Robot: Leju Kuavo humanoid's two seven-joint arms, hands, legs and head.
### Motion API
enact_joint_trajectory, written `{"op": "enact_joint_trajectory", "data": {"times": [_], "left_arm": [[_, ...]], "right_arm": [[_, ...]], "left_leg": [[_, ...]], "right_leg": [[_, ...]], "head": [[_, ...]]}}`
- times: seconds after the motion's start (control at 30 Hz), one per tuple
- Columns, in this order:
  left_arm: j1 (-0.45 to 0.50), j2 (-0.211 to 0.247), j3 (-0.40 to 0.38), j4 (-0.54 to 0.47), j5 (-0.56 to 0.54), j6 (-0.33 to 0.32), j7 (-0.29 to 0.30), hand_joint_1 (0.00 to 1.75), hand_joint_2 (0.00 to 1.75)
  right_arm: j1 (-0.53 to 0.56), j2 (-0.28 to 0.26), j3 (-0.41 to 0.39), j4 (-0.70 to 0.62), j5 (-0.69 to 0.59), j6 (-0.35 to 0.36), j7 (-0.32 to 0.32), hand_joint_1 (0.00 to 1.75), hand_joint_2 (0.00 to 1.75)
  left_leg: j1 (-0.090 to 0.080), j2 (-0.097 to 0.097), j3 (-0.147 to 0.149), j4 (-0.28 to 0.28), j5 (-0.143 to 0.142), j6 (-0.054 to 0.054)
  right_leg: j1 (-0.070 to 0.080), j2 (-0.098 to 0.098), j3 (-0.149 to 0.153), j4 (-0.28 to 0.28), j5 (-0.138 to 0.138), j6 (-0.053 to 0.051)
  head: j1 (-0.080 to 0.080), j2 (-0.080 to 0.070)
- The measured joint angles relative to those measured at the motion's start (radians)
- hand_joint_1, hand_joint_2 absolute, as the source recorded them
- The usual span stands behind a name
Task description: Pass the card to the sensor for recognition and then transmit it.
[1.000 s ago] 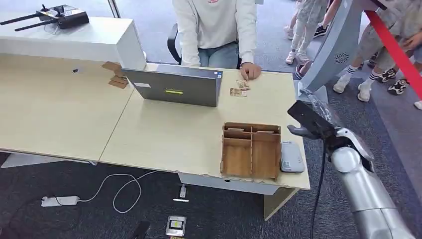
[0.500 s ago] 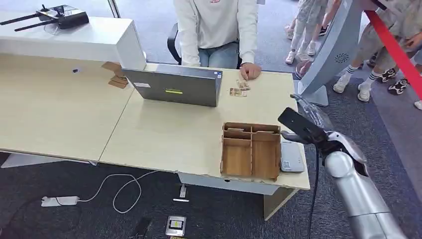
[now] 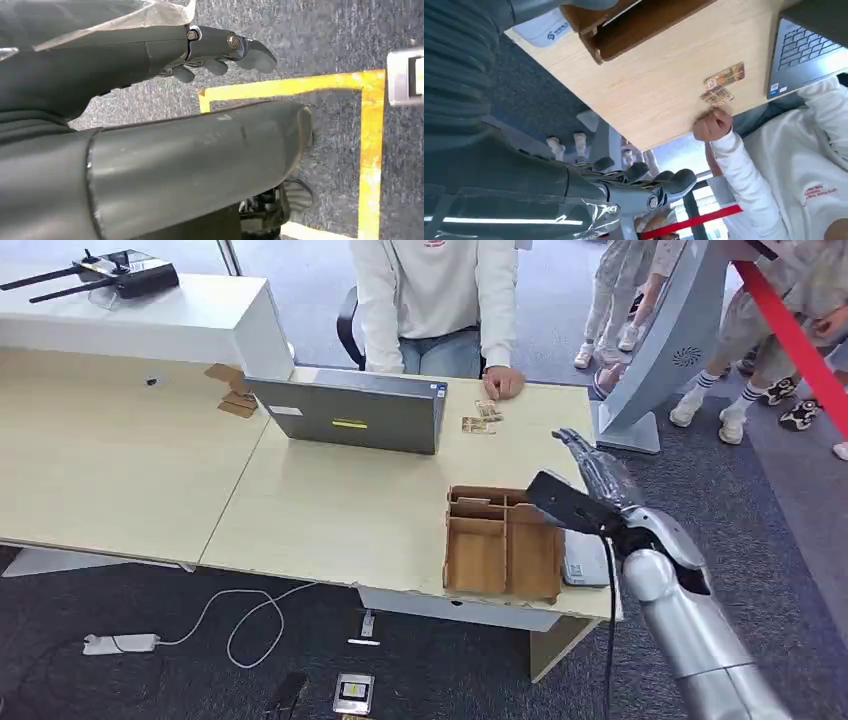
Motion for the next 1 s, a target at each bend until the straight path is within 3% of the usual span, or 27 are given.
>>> {"op": "enact_joint_trajectory", "data": {"times": [0.13, 0.4, 0.57, 0.83, 1.0], "left_arm": [[-0.012, -0.038, 0.0, 0.0, 0.002, 0.067, 0.018, 0.0, 0.0], [-0.02, -0.061, 0.0, -0.001, 0.0, 0.103, 0.023, 0.0, 0.0], [-0.021, -0.07, 0.0, -0.001, 0.005, 0.088, 0.023, 0.0, 0.0], [-0.02, -0.077, 0.002, -0.001, 0.005, 0.097, 0.019, 0.0, 0.0], [-0.019, -0.076, 0.003, -0.001, 0.002, 0.078, 0.008, 0.0, 0.0]], "right_arm": [[-0.003, 0.006, 0.015, 0.014, 0.005, -0.006, -0.022, 0.0, 1.75], [-0.005, 0.014, 0.053, 0.042, 0.029, -0.011, -0.034, 0.0, 1.75], [-0.005, 0.021, 0.076, 0.066, 0.051, -0.033, -0.043, 0.0, 1.75], [-0.004, 0.026, 0.1, 0.117, 0.105, -0.135, -0.045, 0.0, 1.75], [-0.004, 0.026, 0.103, 0.15, 0.154, -0.239, -0.045, 0.0, 1.75]], "left_leg": [[0.0, 0.0, 0.0, 0.0, 0.0, 0.0], [0.0, 0.0, 0.0, 0.0, 0.0, 0.0], [0.0, 0.0, 0.0, 0.0, 0.0, 0.0], [0.0, 0.0, 0.0, 0.0, 0.0, 0.0], [0.0, 0.0, 0.0, 0.0, 0.0, 0.0]], "right_leg": [[0.0, 0.0, 0.0, 0.0, 0.0, 0.0], [0.0, 0.0, 0.0, 0.0, 0.0, 0.0], [0.0, 0.0, 0.0, 0.0, 0.0, 0.0], [0.0, 0.0, 0.0, 0.0, 0.0, 0.0], [0.0, 0.0, 0.0, 0.0, 0.0, 0.0]], "head": [[0.0, 0.0], [0.0, 0.0], [0.0, 0.0], [0.0, 0.0], [0.0, 0.0]]}}
